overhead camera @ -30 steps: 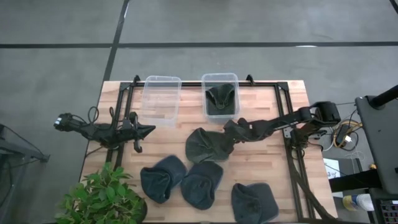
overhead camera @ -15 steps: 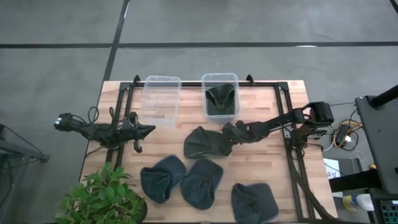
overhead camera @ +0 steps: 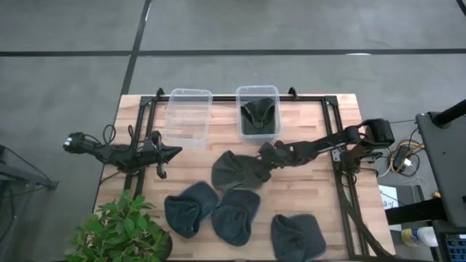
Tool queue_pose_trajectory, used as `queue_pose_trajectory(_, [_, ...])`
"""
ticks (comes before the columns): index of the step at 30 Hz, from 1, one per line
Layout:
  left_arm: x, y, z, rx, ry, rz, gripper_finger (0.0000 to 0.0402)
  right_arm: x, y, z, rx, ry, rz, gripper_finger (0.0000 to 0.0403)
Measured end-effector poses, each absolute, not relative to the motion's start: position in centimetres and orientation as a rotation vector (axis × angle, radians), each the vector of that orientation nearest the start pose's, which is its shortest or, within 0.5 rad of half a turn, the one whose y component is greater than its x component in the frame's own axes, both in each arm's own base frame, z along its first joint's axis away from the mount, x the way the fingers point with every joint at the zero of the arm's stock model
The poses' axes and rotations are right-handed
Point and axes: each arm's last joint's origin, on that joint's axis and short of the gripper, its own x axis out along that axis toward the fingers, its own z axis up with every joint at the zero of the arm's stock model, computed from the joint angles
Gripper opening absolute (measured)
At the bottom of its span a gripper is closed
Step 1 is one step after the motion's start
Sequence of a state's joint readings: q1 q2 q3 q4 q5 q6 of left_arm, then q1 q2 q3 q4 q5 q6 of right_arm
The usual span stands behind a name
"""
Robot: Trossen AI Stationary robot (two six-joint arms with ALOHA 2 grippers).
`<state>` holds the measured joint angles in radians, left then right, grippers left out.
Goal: Pick & Place hat
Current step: Put the gray cap into the right transparent bin
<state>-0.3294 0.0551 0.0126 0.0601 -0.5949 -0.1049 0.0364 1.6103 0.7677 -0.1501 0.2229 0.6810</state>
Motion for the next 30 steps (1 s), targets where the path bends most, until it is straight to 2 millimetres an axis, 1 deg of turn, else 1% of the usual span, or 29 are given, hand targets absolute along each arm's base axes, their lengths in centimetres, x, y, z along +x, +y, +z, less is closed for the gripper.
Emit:
queue_pose_trajectory(5, [9.6, -1.6, 16.9, -0.112, -0.03, 0.264, 0.0, 28.7, 0.5, 16.2, 0.517, 0.828, -0.454, 0.0009])
queue_pose_trajectory(10, [9.6, -1.6, 16.9, -0.112, -0.03, 0.264, 0.0, 27.9, 0.9, 18.2, 0.528, 0.781, -0.427, 0.0009])
queue_pose_trajectory(16, [9.6, -1.6, 16.9, -0.112, -0.03, 0.264, 0.0, 26.7, 1.8, 21.3, 0.543, 0.674, -0.356, 0.0008])
queue_pose_trajectory(22, [9.6, -1.6, 16.9, -0.112, -0.03, 0.264, 0.0, 25.2, 2.2, 24.1, 0.56, 0.569, -0.305, 0.0008])
queue_pose_trajectory(25, [9.6, -1.6, 16.9, -0.112, -0.03, 0.264, 0.0, 24.6, 2.3, 25.1, 0.555, 0.513, -0.318, 0.0008])
queue_pose_trajectory(30, [9.6, -1.6, 16.9, -0.112, -0.029, 0.264, 0.0, 23.7, 1.8, 26.4, 0.546, 0.418, -0.401, 0.0008])
